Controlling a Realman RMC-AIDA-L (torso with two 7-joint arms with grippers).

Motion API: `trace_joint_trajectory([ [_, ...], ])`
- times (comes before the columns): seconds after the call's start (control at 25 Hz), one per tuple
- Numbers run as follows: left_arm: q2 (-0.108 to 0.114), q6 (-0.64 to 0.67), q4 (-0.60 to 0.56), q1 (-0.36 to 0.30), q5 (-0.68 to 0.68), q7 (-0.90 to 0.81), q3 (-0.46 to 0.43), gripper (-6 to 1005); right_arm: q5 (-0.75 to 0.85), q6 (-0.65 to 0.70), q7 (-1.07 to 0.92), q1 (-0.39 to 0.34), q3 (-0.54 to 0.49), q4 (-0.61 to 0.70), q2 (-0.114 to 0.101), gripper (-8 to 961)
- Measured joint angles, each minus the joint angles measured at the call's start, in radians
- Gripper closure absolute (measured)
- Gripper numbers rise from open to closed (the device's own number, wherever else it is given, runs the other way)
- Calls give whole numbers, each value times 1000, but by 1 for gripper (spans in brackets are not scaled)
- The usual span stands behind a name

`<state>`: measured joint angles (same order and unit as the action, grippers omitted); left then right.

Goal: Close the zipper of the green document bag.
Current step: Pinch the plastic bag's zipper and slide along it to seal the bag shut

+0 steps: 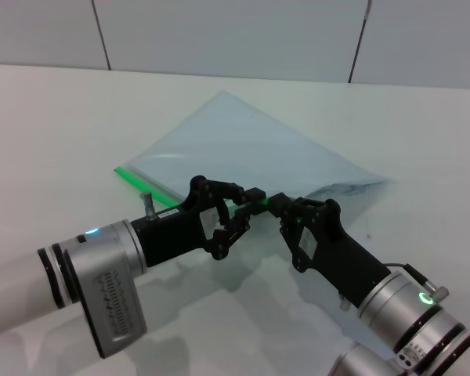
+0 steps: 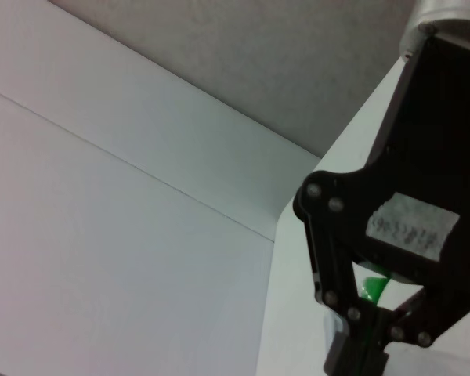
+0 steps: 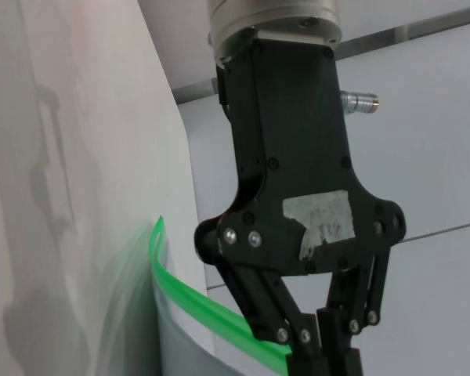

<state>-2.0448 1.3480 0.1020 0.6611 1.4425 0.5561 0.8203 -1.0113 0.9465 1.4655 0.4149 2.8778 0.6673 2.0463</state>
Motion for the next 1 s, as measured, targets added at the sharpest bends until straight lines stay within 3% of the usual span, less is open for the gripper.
trace_joint_trajectory([
  [1.0, -2, 5, 4, -6, -6, -1, -8, 926, -1, 4, -13, -1, 0, -2, 0, 935],
])
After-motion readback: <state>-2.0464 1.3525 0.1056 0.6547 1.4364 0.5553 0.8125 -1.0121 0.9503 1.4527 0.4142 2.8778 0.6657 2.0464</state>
